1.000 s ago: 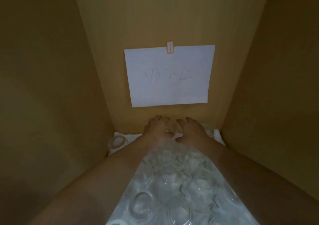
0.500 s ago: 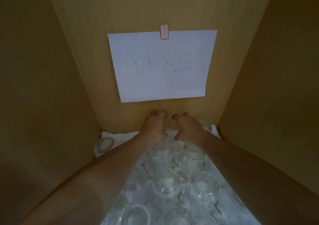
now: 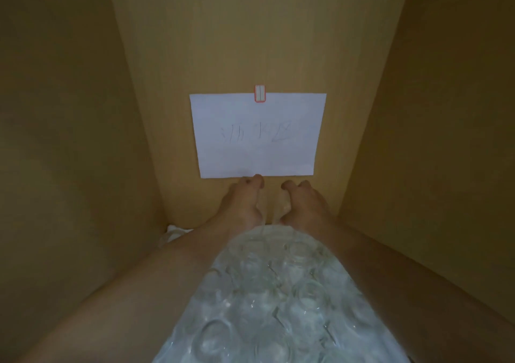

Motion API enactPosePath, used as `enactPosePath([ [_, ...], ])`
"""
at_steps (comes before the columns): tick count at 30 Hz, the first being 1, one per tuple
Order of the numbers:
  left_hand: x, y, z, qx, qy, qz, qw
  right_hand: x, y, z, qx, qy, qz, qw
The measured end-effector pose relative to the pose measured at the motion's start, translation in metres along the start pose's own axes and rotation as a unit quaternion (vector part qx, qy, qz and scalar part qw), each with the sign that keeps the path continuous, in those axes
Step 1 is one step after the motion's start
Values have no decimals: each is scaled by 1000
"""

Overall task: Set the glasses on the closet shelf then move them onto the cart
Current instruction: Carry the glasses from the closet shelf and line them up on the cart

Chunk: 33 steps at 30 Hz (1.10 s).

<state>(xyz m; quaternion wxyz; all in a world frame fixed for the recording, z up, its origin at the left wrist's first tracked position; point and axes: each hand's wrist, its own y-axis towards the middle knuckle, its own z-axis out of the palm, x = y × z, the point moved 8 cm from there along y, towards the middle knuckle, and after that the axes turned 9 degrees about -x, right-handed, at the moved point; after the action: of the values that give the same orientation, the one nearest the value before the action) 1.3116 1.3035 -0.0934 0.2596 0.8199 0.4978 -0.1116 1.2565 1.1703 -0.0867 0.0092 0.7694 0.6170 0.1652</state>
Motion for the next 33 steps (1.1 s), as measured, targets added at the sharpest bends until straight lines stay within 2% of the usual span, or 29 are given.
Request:
enactPosePath([
  [5,-39,-31,-55,-62,25,24,997,1,-32,-55,-64,14,7,998],
  [13,-98,-104,-142,-169,23,-5,985,4,-109,-134,-161,56,-5,985],
  [22,-140,-196,-199,-281,-19,-25,959,3,-199,-185,-244,200,-14,949],
  [26,-145,-227,-213,-323,-67,-40,943,1,-230,-201,-278,236,-4,931],
  [33,-147,-243,-227,-355,-256,-39,898,-5,-270,-226,-369,263,28,891],
])
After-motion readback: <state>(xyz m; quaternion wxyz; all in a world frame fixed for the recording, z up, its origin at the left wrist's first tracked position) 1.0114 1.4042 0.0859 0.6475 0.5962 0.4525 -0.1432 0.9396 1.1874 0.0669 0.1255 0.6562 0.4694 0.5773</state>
